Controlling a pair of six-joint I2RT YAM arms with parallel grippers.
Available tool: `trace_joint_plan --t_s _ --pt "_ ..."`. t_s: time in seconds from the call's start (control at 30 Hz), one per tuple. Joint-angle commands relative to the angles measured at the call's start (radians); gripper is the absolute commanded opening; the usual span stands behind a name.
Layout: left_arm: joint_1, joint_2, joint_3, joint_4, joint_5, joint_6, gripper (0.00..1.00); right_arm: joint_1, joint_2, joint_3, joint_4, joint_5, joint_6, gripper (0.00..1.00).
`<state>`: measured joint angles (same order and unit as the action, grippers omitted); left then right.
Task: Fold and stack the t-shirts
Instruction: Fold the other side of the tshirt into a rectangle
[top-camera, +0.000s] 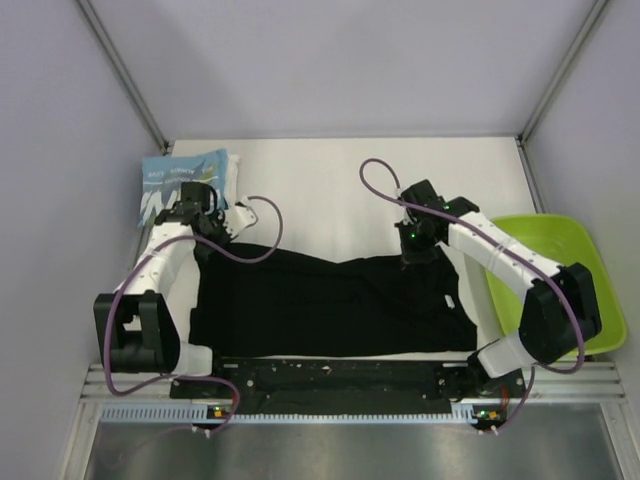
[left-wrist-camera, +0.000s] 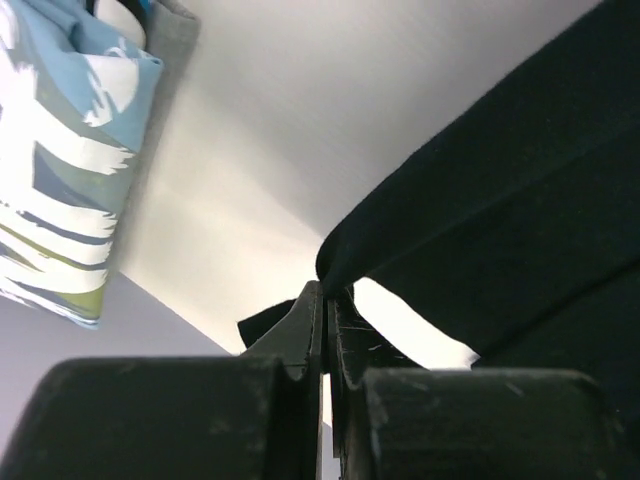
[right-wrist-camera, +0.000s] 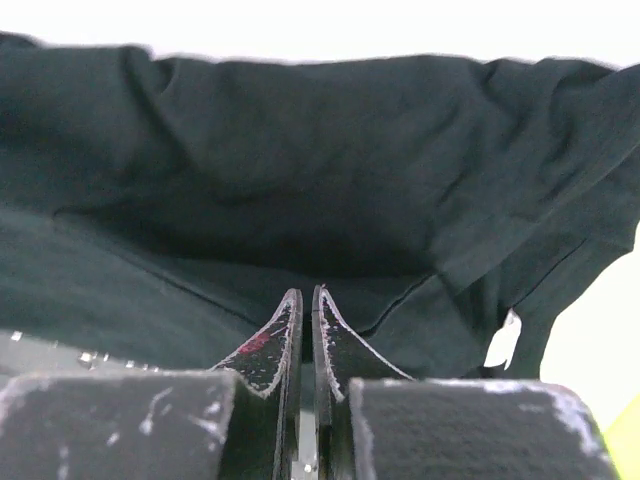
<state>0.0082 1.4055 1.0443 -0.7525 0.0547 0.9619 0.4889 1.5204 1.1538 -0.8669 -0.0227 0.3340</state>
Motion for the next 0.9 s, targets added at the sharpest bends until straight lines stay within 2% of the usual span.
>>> trace_joint_plan --t_s 0.0,0.13,0.23,0.33,0.53,0.6,0.73,0.87 --pt "-0.004 -0.059 -0.074 -0.065 0.025 0.104 0.00 0.014 -0.144 -0.064 -0.055 -0.169 -0.030 0.00" --pt "-0.033 -0.128 -0.249 -0.096 0.010 0.211 0.00 0.034 -0.187 -0.166 -0.049 -0.278 -0.046 0.00" --pt "-0.033 -0.132 -0.322 -0.091 -0.029 0.235 0.00 0.053 -0.180 -0.221 -0.023 -0.333 -0.030 0.00" --pt "-0.034 -0.114 -0.348 -0.077 -0.046 0.235 0.00 0.082 -0.155 -0.264 0.057 -0.427 -0.013 0.00" --pt "-0.033 -0.105 -0.352 -0.053 -0.046 0.230 0.02 0.102 -0.132 -0.302 0.074 -0.474 -0.018 0.00" --pt "-0.033 -0.100 -0.363 -0.024 -0.102 0.242 0.08 0.102 -0.121 -0.304 0.075 -0.497 -0.016 0.00" --pt "-0.034 -0.068 -0.342 -0.024 -0.122 0.229 0.29 0.146 -0.077 -0.292 0.117 -0.548 0.011 0.00" --pt "-0.031 -0.076 -0.319 -0.031 -0.107 0.215 0.51 0.238 -0.013 -0.255 0.155 -0.579 0.022 0.21"
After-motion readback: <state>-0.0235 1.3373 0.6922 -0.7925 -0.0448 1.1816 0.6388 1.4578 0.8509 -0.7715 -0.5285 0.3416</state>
